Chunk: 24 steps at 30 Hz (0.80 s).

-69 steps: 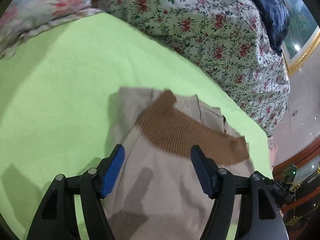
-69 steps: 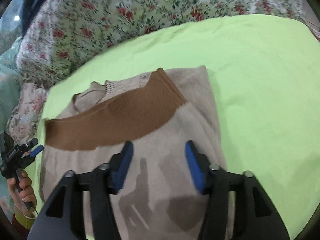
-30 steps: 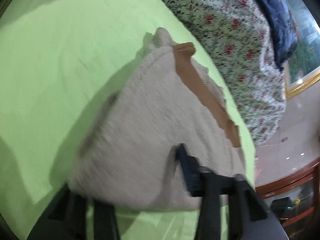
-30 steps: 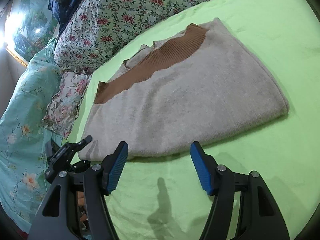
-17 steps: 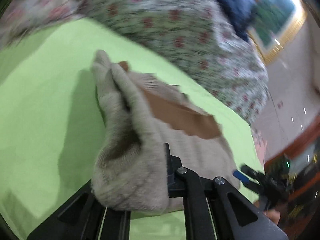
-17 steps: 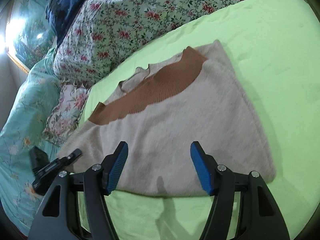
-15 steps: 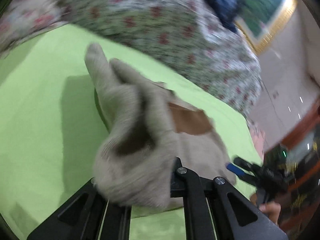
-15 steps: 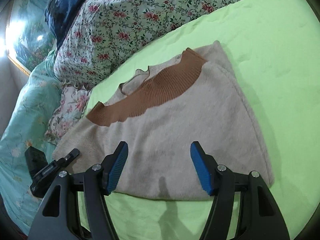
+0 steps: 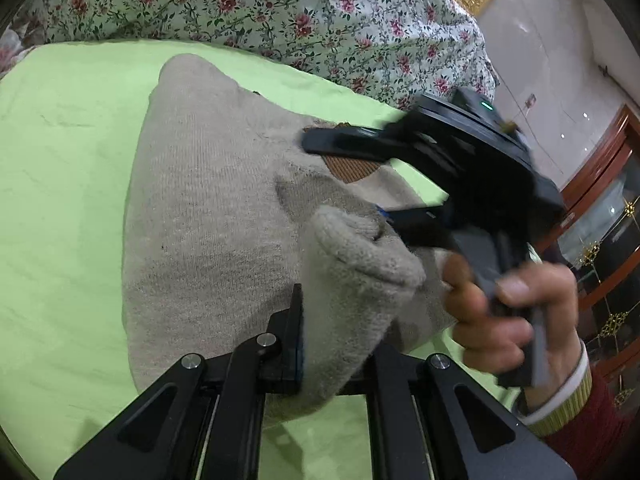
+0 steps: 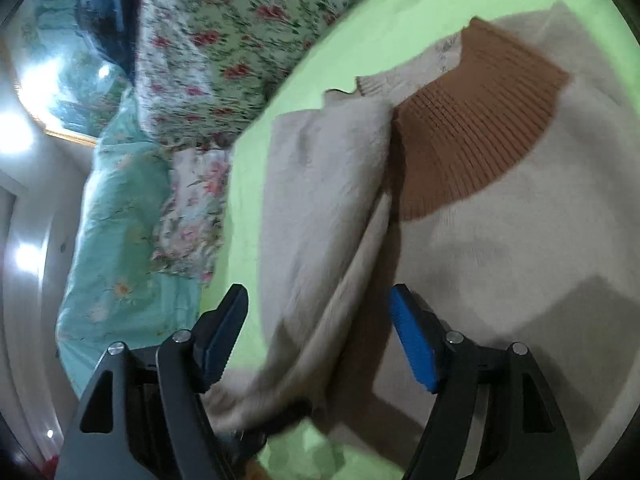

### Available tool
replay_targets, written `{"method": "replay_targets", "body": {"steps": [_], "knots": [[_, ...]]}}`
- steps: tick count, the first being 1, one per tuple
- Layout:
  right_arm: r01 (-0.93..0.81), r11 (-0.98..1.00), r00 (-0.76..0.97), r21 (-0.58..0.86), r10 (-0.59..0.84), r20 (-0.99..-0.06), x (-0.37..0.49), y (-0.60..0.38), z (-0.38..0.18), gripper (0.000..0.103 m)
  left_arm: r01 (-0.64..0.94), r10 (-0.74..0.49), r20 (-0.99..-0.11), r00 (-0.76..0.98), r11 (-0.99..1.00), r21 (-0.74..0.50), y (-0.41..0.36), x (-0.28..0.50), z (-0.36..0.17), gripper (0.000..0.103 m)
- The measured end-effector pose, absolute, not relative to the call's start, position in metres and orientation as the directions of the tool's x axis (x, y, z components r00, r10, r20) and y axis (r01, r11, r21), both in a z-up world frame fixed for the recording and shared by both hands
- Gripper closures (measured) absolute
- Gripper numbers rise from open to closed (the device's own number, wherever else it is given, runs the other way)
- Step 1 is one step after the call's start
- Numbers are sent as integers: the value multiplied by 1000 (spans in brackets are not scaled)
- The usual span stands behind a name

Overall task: Fold small clothes
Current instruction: 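Grasp the folded sweater edge with the right gripper and fold it over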

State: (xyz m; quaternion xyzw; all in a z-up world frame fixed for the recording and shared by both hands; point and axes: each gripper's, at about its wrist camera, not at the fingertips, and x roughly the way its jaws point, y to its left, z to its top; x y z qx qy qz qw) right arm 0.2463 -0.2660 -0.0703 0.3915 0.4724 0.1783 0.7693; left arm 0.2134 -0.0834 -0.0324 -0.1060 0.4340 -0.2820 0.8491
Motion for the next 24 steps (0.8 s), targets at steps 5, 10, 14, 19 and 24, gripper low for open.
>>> {"method": "replay_targets", "body": {"steps": [5,10,14,19,24], "knots": [[76,690,496,720,600,-628,285,-258,-64,87,391,-548,-681,486,833,-392,-88,211,-25,96],[-80,760,573,645,564,-594,281,-267,-5,87,442,-605,-623,496,794,-418,-112,211,5,96],[-102,810,619,578,507,-601,261,-298,24,87,507,-660,-602,449,743,-436,-163,215,10,95],[67,872,561,486,369,-741,250,-348,-16,87,490,-655,-675,341,736,-467,-215,231,-38,95],[136,832,569,538,379,-730,232,-384,-47,87,520,-642,-689,338,737,-432,-236,226,-45,95]]}}
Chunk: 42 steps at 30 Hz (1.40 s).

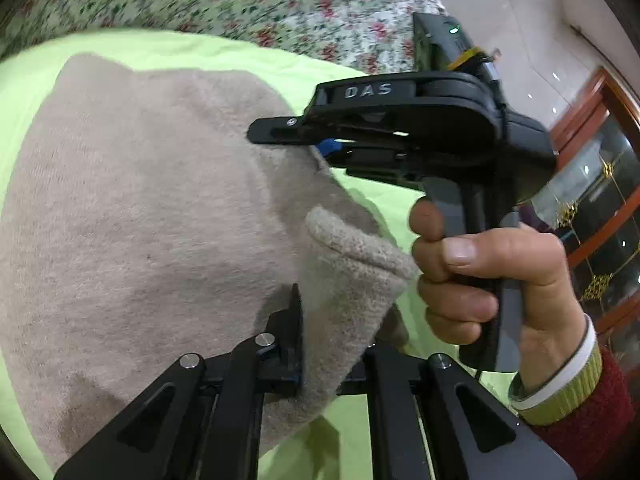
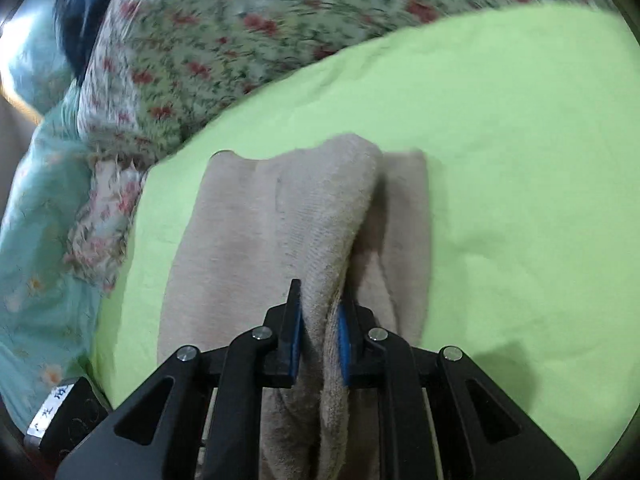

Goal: Fold small clothes

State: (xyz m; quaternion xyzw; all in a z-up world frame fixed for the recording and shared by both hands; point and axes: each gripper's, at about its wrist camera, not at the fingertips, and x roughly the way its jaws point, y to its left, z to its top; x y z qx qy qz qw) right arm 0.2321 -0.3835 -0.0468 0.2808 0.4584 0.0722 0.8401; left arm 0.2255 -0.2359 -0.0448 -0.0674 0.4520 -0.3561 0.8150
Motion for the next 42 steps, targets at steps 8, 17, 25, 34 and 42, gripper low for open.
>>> {"method": "replay_targets", "body": {"steps": [8,17,25,34,42], "knots": [[121,912,570,392,260,-780,230,-361,-34,86,549,-633,-706,317,730,-408,-255,226,-42,81],[239,891,585,386,186,-790,191,-389,-36,44,542,-685,-672,282,691,-478,-207,190,-29,34],[193,837,603,512,310,-735,166,-390,-37,23,431,-675,-616,406,736,-522,-113,199,-14,17],[198,809,554,553,373,-745,195,-382,-62,23,285,-683,-660,313,731,-620,-84,293,-64,17],[177,789,511,588,437,-741,214,-377,-76,55,288,-745,-623,240,667,-687,-99,330,-91,32]]}}
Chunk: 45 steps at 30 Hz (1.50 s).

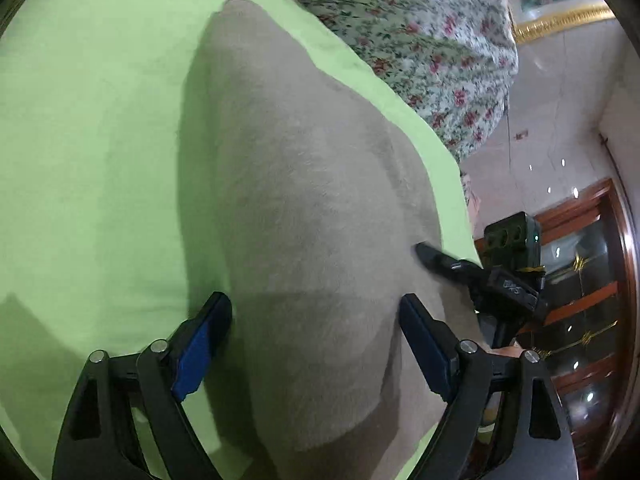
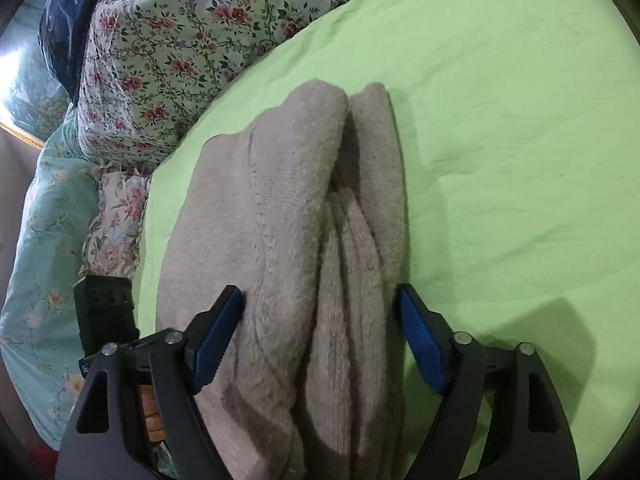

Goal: Fold small clothes

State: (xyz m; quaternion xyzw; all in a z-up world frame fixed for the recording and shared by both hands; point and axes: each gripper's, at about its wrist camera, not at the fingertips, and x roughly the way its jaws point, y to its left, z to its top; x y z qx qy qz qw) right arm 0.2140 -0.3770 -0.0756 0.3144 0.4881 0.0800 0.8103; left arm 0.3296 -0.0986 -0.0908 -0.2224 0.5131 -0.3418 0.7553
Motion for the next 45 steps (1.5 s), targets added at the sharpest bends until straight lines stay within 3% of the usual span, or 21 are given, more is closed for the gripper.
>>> {"method": "replay_targets", "body": {"steps": [1,4,9,21,27,31,34,36,39,45], "knots": [[180,787,506,590,440,-742,214,-373,-77,55,291,-727,-642,242,686,-667,-101,327,-90,42],[171,813,526,556,402,-749,211,-363,-68,65,301,-728,-632,265,686,-663,-99,326,-85,60],[112,801,591,588,422,-687,198,-330,-40,69,317,-705,-628,330,710,-629,-59,294,-54,69],[-80,723,528,686,615,-586,221,-188,-53,70,230,-555,-665,500,825,-516,86,233,-14,69],[-46,736,494,676,604,-625,221,-172,-77,70,164,-536,-690,487,832,-531,114,225,-49,68],[7,744,479,668,584,-655,219,-180,-91,69,169,-547,-678,491,823,-542,110,226,-57,62],[39,735,474,677,583,-660,217,-184,-94,63,184,-527,-699,484,842,-508,104,222,-57,50],[60,750,471,659,560,-681,214,-186,-92,51,186,-516,-708,483,850,-493,104,218,-56,44],[84,787,491,611,501,-713,207,-191,-79,41,170,-487,-713,504,866,-471,111,209,-52,35],[39,853,605,520,394,-691,209,-196,-29,41,102,-459,-684,567,863,-495,139,203,-44,35]]}}
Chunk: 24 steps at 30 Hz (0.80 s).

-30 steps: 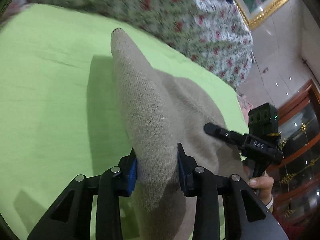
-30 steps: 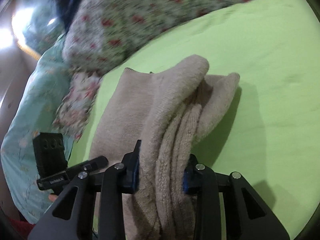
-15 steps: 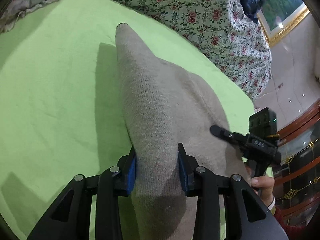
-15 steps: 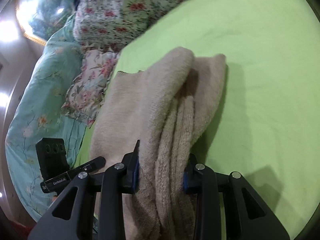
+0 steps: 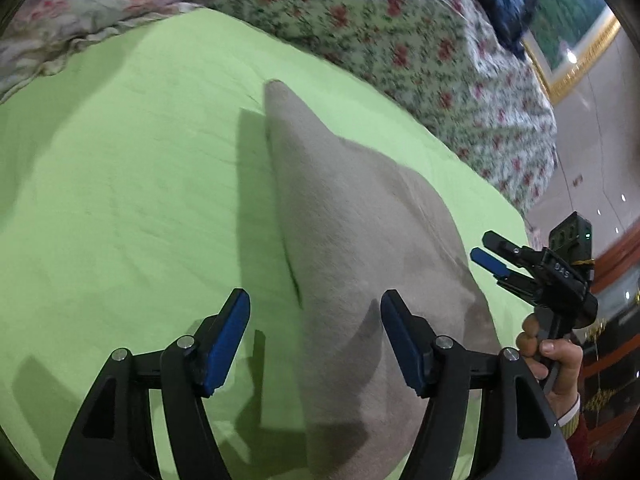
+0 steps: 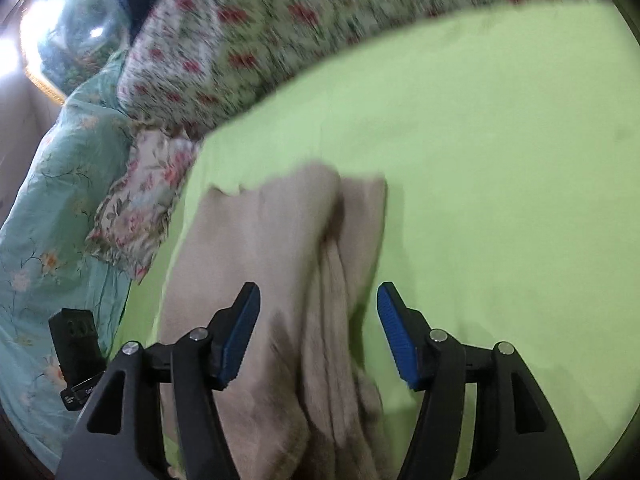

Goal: Fold small clothes

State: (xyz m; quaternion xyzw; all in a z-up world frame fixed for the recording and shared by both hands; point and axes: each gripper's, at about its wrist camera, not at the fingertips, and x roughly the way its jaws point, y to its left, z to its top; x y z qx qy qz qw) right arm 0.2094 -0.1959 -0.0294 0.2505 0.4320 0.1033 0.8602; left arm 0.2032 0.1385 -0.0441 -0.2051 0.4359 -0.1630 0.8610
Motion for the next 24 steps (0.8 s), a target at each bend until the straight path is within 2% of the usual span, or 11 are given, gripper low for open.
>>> {"method": "replay_targets", "body": {"steps": [1,3,4,5,6,8,12,15,17,22,24], "knots": [[32,860,596,508,392,-701,219,-192,-28,42,92,-453,-686,569,865,-494,140,204,-44,35],[25,871,574,490,389,-721,237,-183,-34,57,84,-448,-690,569,866,-493,140,207,-45,35],[29,869,554,494,397,-731,246,-180,-40,59,83,-443,-694,568,869,-487,138,208,-45,35],[36,867,538,498,403,-740,252,-176,-45,71,81,-437,-698,567,873,-481,136,209,-45,35],[49,865,516,499,406,-754,261,-174,-53,89,81,-430,-704,565,878,-471,133,211,-45,35],[44,871,550,489,388,-740,260,-174,-46,94,89,-414,-717,561,891,-446,126,213,-42,36],[-4,904,662,427,323,-677,239,-178,-4,95,127,-411,-727,549,902,-414,108,215,-40,36],[39,928,614,371,271,-741,247,-186,-20,95,139,-402,-752,523,910,-390,94,220,-48,34],[77,904,521,422,324,-790,259,-192,-51,94,132,-372,-769,520,924,-358,90,218,-52,33],[112,850,559,514,374,-740,227,-204,-47,84,149,-376,-748,546,923,-355,101,186,-40,33],[105,844,587,525,374,-718,204,-203,-35,72,169,-382,-734,562,921,-350,109,163,-35,33]]}}
